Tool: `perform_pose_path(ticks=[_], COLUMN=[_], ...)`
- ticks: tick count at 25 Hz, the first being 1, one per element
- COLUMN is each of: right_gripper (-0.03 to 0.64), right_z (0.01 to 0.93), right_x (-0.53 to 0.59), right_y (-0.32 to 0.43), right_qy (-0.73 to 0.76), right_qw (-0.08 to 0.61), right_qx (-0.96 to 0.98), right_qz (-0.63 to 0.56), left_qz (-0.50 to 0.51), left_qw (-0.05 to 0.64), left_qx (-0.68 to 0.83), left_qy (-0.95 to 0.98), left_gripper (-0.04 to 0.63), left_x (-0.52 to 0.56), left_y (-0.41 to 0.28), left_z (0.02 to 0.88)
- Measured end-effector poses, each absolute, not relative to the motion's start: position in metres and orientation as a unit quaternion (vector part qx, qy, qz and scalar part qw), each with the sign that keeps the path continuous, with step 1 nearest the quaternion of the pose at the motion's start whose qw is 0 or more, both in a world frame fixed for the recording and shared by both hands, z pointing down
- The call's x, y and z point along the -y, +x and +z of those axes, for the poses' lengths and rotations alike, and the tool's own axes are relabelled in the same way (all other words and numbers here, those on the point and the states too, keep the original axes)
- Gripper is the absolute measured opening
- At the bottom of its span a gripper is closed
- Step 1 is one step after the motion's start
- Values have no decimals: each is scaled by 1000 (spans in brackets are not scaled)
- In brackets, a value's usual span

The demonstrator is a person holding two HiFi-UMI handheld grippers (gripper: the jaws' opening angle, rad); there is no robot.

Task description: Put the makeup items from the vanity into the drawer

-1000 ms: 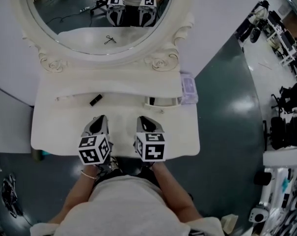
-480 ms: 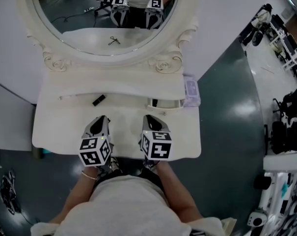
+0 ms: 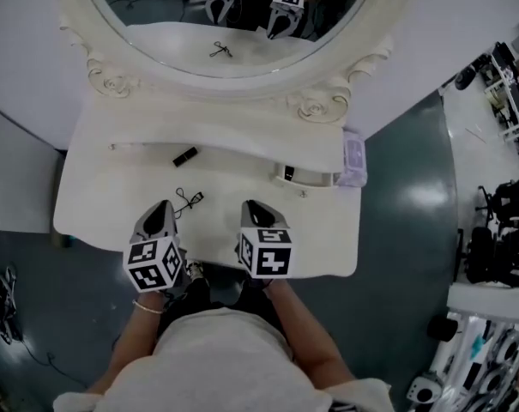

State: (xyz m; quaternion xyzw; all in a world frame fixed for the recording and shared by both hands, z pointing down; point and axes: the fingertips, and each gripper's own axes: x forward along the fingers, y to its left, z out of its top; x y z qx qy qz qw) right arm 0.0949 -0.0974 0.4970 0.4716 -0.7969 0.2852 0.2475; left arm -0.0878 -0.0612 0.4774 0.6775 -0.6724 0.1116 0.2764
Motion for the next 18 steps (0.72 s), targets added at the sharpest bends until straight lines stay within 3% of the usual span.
perform_pose_path(ticks=[7, 9, 18], right_gripper=[42, 103, 210], right_z=[524, 532, 568], right_x=[88, 84, 82], right_y=[21, 4, -20], right_qy=[397, 378, 321], right_qw=[265, 277, 343], right_qx=[827, 834, 844], right_qz=[296, 290, 257], left_qz=[116, 117, 106], left_qw=[317, 323, 349], left_qx=[697, 700, 704], left_qy=[632, 626, 609], left_gripper=[3, 3, 2], left_x=[32, 28, 23], left_y=[-141, -151, -164], left_z=[513, 521, 543])
